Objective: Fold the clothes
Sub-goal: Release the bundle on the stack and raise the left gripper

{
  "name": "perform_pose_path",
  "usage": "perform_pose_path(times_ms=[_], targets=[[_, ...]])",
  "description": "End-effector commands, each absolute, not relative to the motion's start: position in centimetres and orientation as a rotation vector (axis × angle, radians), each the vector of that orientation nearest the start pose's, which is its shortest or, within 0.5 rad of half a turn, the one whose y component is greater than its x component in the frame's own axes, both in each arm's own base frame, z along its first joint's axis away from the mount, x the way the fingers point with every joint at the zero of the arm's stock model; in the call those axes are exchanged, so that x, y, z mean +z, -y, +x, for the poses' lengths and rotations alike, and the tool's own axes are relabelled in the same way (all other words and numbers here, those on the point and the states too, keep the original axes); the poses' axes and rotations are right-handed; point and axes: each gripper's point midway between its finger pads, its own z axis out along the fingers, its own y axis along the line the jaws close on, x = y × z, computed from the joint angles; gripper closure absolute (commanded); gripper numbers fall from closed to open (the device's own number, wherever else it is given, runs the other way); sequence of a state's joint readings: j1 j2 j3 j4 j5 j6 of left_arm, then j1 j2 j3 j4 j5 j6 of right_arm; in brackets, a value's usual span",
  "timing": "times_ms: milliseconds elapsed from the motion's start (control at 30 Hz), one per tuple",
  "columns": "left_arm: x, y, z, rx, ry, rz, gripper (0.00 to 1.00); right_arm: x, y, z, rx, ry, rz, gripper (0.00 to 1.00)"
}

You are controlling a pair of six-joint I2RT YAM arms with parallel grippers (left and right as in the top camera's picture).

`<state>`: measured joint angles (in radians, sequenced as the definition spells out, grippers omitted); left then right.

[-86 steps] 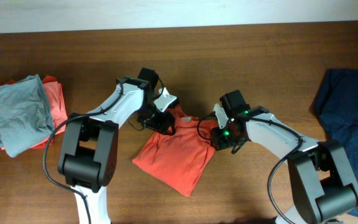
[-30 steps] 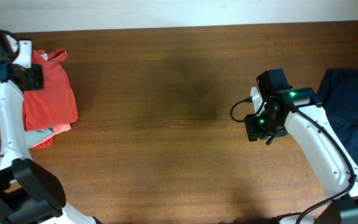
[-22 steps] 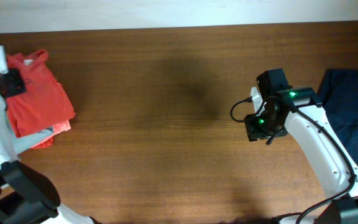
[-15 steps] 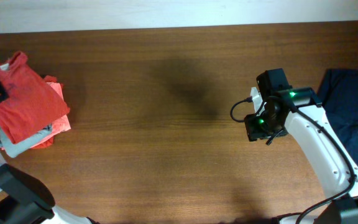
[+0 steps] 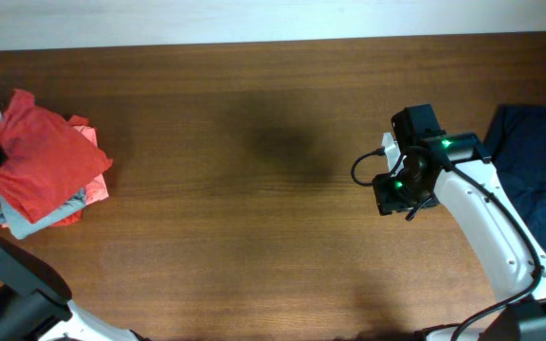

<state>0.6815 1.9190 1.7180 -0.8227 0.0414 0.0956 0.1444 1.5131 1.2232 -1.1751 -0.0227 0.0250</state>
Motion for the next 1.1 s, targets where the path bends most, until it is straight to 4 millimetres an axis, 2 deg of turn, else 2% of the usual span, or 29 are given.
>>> perform_pose_path(times_ms=[0, 100, 233, 433, 500, 533, 600, 633, 800, 933, 1067], targets=[[17.2, -31.8, 37.8, 0.219, -2.404, -0.959, 0.01, 12.9, -4.1, 28.2, 0.040, -3.001, -0.166, 0.45], [17.0, -32.3, 37.0, 0.197, -2.376, -1.053, 0.01, 12.9, -4.1, 28.2, 0.040, -3.001, -0.166, 0.45], [17.0, -32.3, 37.0, 0.186, -2.374, -1.054, 0.01, 12.9, -4.1, 28.3, 0.039, -3.001, -0.166, 0.45], [18.5, -29.9, 39.3, -0.024, -2.340, -0.927, 0.01, 12.9, -4.1, 28.3, 0.039, -3.001, -0.166, 0.45], [19.7, -29.1, 40.4, -0.079, -2.320, -0.824, 0.09, 12.9, -4.1, 28.3, 0.039, -3.001, -0.166, 0.45], [20.2, -28.8, 40.9, -0.090, -2.311, -0.776, 0.28, 12.9, -4.1, 28.3, 0.039, -3.001, -0.167, 0.45], [20.8, -28.6, 41.8, -0.086, -2.292, -0.711, 0.89, 12.9, -4.1, 28.3, 0.039, -3.001, -0.166, 0.45], [21.0, -28.7, 42.0, -0.082, -2.281, -0.701, 0.99, 12.9, -4.1, 28.3, 0.039, -3.000, -0.166, 0.45], [20.0, -29.7, 43.1, -0.076, -2.258, -0.708, 0.99, 12.9, -4.3, 28.3, 0.057, -3.000, -0.167, 0.45], [16.8, -30.9, 43.9, -0.063, -2.287, -0.737, 0.99, 12.9, -4.6, 28.2, 0.080, -3.001, -0.169, 0.45], [13.6, -32.5, 43.0, -0.016, -2.341, -0.811, 0.99, 12.9, -4.6, 28.2, 0.084, -3.004, -0.170, 0.45]])
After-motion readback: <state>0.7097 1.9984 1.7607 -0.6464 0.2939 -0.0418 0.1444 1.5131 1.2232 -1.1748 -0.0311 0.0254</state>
